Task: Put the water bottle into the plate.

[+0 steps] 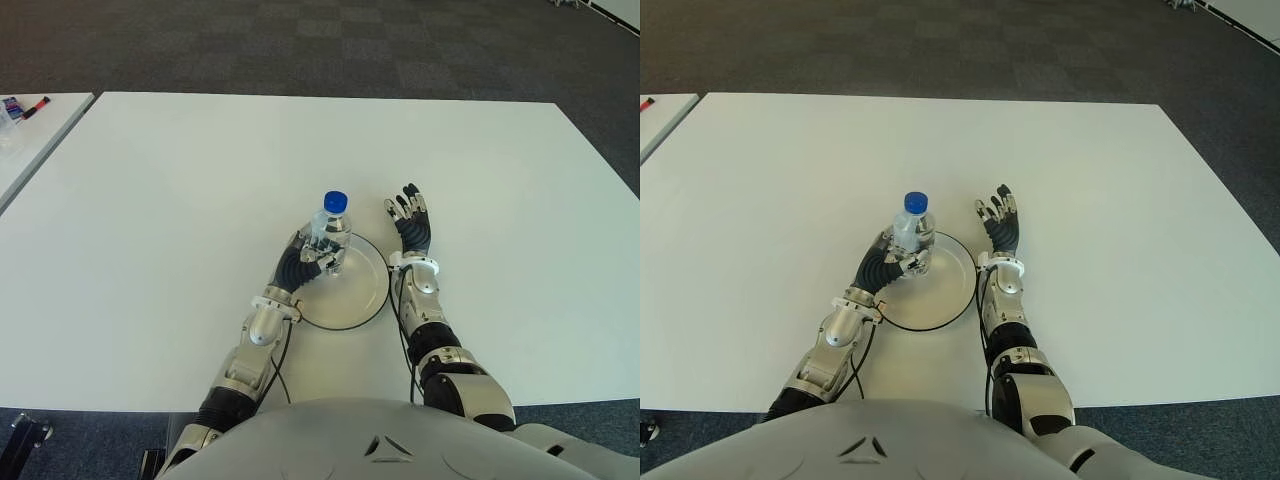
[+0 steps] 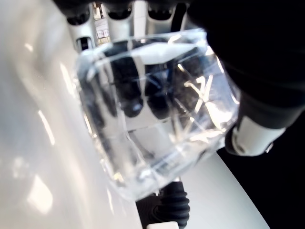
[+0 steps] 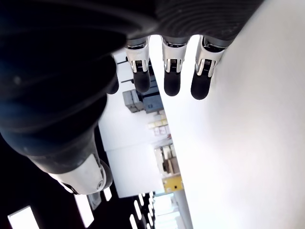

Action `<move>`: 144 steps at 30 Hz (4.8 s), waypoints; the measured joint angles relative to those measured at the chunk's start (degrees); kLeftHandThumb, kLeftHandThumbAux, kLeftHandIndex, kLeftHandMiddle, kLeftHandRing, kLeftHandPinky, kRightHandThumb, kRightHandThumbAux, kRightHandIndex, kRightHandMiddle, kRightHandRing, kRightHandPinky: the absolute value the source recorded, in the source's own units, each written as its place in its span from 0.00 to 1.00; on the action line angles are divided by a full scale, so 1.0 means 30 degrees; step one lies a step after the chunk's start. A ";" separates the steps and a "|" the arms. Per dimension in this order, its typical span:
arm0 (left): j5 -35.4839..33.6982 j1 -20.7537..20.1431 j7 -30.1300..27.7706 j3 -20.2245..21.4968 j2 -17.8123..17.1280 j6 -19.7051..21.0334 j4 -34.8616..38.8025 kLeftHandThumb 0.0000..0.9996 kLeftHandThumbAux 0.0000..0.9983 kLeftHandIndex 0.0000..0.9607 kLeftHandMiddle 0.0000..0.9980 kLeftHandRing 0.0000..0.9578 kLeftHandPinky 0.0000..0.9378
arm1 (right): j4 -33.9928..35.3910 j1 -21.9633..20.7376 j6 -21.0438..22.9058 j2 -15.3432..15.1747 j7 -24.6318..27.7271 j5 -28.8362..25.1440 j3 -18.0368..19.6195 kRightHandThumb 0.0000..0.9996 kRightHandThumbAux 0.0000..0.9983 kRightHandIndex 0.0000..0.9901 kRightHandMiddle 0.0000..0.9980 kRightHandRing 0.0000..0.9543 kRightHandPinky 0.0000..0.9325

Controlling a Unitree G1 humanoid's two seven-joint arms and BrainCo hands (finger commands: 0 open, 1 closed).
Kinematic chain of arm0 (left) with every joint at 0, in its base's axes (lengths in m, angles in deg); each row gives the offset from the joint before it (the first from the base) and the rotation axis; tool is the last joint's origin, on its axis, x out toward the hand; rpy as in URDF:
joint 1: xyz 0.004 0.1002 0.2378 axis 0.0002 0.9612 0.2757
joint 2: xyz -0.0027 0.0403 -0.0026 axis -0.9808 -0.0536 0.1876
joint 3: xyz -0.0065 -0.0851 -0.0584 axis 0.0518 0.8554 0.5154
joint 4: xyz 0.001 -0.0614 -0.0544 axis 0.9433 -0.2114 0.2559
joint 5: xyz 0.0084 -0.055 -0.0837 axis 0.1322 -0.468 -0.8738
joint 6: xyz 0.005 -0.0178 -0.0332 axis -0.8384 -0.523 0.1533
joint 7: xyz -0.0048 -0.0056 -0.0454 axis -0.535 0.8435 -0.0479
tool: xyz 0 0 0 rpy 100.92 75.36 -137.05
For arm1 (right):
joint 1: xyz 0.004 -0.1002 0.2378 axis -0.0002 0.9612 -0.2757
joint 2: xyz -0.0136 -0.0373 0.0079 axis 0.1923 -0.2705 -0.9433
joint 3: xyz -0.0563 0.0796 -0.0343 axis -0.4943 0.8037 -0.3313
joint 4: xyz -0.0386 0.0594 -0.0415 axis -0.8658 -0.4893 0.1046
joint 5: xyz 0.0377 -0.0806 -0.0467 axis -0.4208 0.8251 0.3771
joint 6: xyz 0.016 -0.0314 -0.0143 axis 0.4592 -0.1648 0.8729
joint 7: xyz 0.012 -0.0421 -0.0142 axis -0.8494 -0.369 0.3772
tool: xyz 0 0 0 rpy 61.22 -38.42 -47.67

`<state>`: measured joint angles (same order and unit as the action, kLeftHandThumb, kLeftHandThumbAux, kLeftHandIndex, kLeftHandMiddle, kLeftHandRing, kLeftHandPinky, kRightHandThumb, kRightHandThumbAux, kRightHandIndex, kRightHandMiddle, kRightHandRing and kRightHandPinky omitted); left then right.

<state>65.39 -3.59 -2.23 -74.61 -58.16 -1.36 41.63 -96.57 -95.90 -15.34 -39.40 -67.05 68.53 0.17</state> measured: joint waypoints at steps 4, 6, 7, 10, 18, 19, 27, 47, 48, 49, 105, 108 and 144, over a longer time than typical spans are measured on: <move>-0.0038 -0.0126 0.0000 0.0028 0.0001 -0.0252 -0.0285 0.95 0.65 0.40 0.51 0.56 0.89 | -0.0030 0.0000 -0.0038 0.0001 0.0000 0.0007 -0.0005 0.04 0.80 0.09 0.09 0.09 0.14; -0.0062 -0.0213 0.0000 0.0044 0.0003 -0.0323 -0.0430 0.95 0.65 0.40 0.51 0.56 0.89 | -0.0057 -0.0002 -0.0080 0.0002 -0.0001 0.0015 -0.0007 0.04 0.80 0.09 0.09 0.09 0.15; -0.0073 -0.0255 0.0000 0.0049 0.0004 -0.0333 -0.0487 0.95 0.65 0.40 0.51 0.56 0.89 | -0.0072 -0.0002 -0.0105 0.0002 -0.0001 0.0018 -0.0008 0.04 0.80 0.09 0.09 0.09 0.15; -0.0090 -0.0418 0.0000 0.0054 0.0004 -0.0337 -0.0688 0.95 0.65 0.40 0.51 0.56 0.89 | -0.0118 -0.0005 -0.0175 0.0003 -0.0002 0.0021 -0.0010 0.03 0.80 0.09 0.09 0.09 0.15; -0.0087 -0.0673 0.0000 0.0060 0.0006 -0.0316 -0.0917 0.95 0.65 0.40 0.51 0.56 0.88 | -0.0205 -0.0021 -0.0287 0.0008 -0.0002 0.0032 -0.0011 0.03 0.79 0.09 0.09 0.09 0.14; -0.0087 -0.0679 0.0000 0.0062 0.0007 -0.0315 -0.0927 0.95 0.65 0.40 0.51 0.56 0.88 | -0.0210 -0.0022 -0.0292 0.0008 -0.0002 0.0033 -0.0011 0.03 0.79 0.09 0.09 0.09 0.14; -0.0081 -0.0709 0.0001 0.0083 0.0009 -0.0254 -0.0981 0.95 0.65 0.40 0.51 0.56 0.88 | -0.0260 -0.0048 -0.0300 0.0016 -0.0001 0.0031 -0.0007 0.04 0.79 0.09 0.09 0.08 0.14; 0.0246 -0.0799 0.0587 0.0122 0.0030 -0.0668 -0.1322 0.94 0.66 0.40 0.50 0.52 0.60 | -0.0404 -0.0140 -0.0333 0.0047 -0.0001 0.0072 -0.0005 0.05 0.80 0.09 0.09 0.09 0.15; 0.0313 -0.0821 0.0732 0.0121 0.0036 -0.0817 -0.1434 0.90 0.66 0.41 0.48 0.47 0.53 | -0.0407 -0.0144 -0.0333 0.0048 -0.0001 0.0075 -0.0006 0.05 0.80 0.09 0.09 0.09 0.15; 0.0375 -0.0857 0.0873 0.0121 0.0038 -0.1001 -0.1573 0.89 0.67 0.41 0.48 0.45 0.50 | -0.0413 -0.0150 -0.0333 0.0048 -0.0001 0.0080 -0.0007 0.05 0.80 0.09 0.09 0.09 0.15; 0.0437 -0.1345 0.0966 0.0014 -0.0682 -0.2207 -0.2796 0.00 0.79 0.13 0.12 0.12 0.15 | -0.0579 -0.0337 -0.0331 0.0145 -0.0024 -0.0041 0.0058 0.05 0.80 0.09 0.09 0.09 0.15; 0.0528 -0.1368 0.1111 0.0022 -0.0662 -0.2277 -0.2864 0.00 0.79 0.13 0.13 0.12 0.15 | -0.0580 -0.0338 -0.0331 0.0145 -0.0045 -0.0034 0.0056 0.05 0.80 0.09 0.09 0.09 0.15; 0.1718 -0.1557 0.2909 0.0076 -0.0696 -0.2519 -0.3140 0.00 0.85 0.19 0.18 0.17 0.20 | -0.0596 -0.0346 -0.0328 0.0146 -0.0183 0.0062 0.0025 0.07 0.80 0.09 0.09 0.09 0.15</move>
<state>70.54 -8.26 6.50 -74.39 -60.25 -8.92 32.22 -98.36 -96.94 -16.33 -38.96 -67.60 68.71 0.24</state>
